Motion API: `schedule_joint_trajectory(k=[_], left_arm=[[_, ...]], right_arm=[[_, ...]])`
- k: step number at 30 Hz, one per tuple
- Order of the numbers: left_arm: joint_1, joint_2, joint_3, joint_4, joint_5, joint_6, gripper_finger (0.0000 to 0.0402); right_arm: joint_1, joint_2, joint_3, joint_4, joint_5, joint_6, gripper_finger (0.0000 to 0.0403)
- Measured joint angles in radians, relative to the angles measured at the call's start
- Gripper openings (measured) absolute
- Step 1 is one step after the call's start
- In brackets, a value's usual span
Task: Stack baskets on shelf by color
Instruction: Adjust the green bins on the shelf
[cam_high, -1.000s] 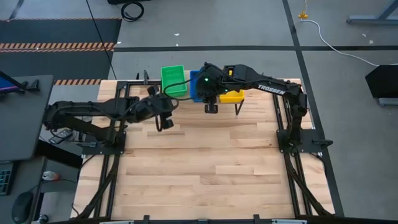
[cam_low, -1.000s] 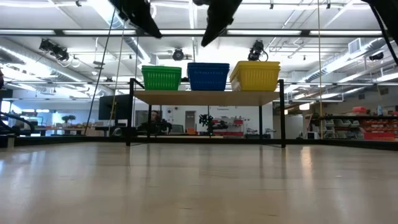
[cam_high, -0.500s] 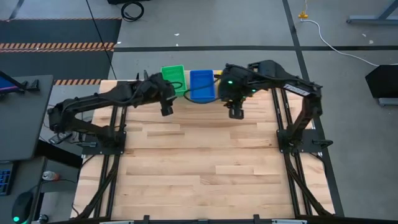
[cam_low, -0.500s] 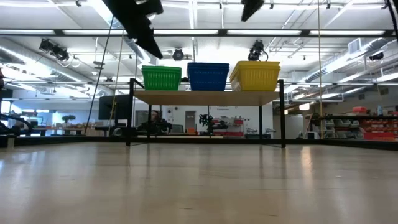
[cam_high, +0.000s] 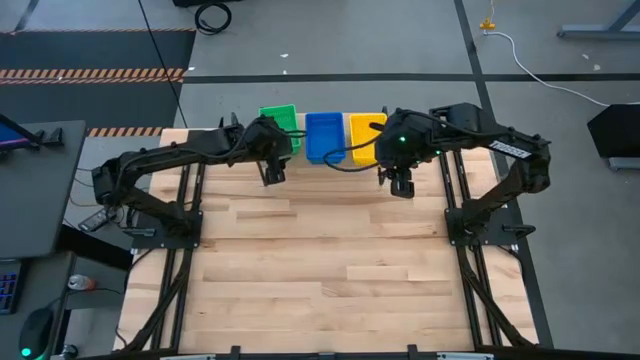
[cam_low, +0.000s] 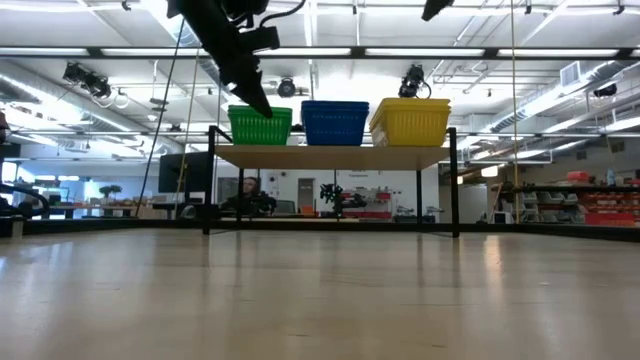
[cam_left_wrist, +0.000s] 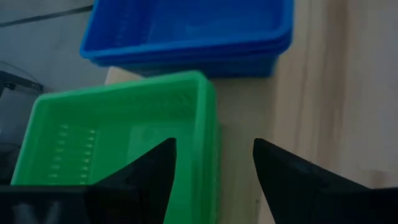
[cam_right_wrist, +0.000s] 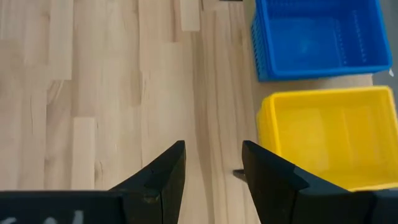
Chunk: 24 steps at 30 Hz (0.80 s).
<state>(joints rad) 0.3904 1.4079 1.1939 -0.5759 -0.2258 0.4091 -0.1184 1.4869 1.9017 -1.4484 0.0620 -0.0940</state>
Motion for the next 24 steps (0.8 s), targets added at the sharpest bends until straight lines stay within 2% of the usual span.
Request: schedule_joint_trajectory(k=[13, 24], left_arm=[[-0.003, 0.000, 0.005, -0.088, -0.006, -0.012, 0.0168], [-0.043, 0.000, 0.005, -0.119, -0.006, -0.058, 0.0145]], right_arm=[[0.000, -0.159, -0.258, 0.077, 0.000, 0.028, 0.0164], [0.000, -0.216, -0.277, 0.133, 0.000, 0.040, 0.0164]])
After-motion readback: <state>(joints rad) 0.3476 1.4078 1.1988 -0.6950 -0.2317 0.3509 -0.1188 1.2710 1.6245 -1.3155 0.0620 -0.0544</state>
